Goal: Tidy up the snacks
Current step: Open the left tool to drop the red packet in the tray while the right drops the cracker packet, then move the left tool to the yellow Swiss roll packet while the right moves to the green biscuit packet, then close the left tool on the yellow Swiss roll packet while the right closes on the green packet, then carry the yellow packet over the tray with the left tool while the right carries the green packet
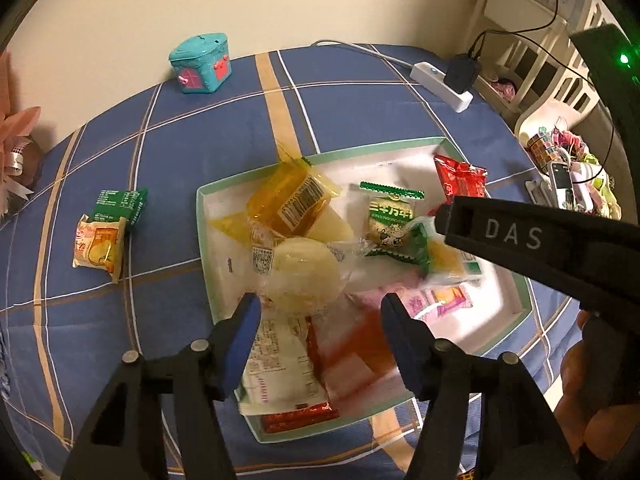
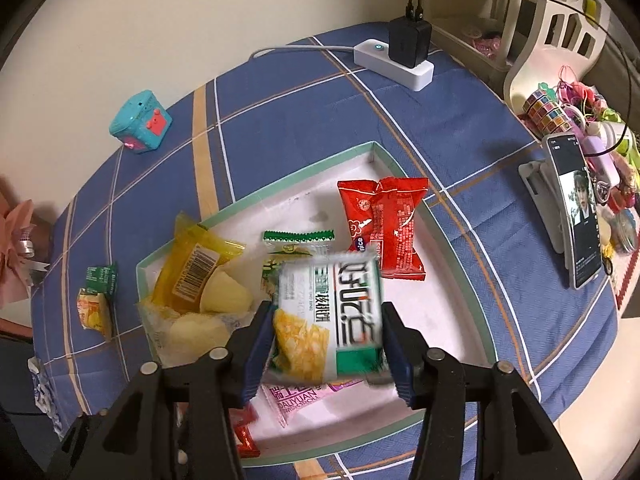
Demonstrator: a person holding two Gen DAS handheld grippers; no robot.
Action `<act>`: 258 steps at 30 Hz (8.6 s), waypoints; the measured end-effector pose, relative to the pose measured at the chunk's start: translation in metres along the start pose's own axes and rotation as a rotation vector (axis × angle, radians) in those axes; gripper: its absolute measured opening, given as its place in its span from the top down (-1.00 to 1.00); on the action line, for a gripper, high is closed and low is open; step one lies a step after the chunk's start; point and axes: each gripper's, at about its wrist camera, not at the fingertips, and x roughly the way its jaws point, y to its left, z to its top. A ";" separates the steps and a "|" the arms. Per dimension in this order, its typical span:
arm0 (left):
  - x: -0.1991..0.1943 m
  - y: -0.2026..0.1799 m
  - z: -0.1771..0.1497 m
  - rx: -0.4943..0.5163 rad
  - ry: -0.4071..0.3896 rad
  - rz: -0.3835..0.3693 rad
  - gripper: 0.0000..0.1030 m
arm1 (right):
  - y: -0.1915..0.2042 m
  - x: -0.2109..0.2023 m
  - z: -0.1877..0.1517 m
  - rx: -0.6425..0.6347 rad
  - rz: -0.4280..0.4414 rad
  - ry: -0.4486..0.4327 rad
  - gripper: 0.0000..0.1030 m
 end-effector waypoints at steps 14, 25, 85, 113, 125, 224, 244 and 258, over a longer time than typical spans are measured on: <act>-0.004 0.074 0.002 -0.216 -0.008 0.078 -0.27 | 0.019 -0.005 -0.004 -0.049 0.003 -0.007 -0.22; -0.020 0.147 -0.008 -0.373 -0.043 0.176 -0.54 | 0.061 -0.007 -0.015 -0.166 -0.006 -0.008 -0.27; 0.000 0.251 -0.023 -0.606 -0.053 0.181 -0.96 | 0.182 0.013 -0.039 -0.434 0.100 -0.113 -1.00; 0.051 0.268 0.011 -0.686 -0.044 0.105 -0.96 | 0.221 0.053 -0.017 -0.444 0.062 -0.089 -1.00; 0.076 0.280 0.018 -0.679 -0.030 0.112 -0.96 | 0.233 0.071 -0.007 -0.456 0.050 -0.092 -1.00; 0.057 0.338 -0.016 -0.758 -0.027 0.075 0.24 | 0.314 0.131 -0.036 -0.658 0.057 -0.002 0.17; 0.014 0.289 -0.016 -0.746 -0.059 0.017 0.24 | 0.264 0.074 -0.052 -0.585 0.089 -0.025 0.17; -0.014 0.240 -0.020 -0.687 -0.100 -0.020 0.24 | 0.225 0.033 -0.065 -0.523 0.108 -0.043 0.17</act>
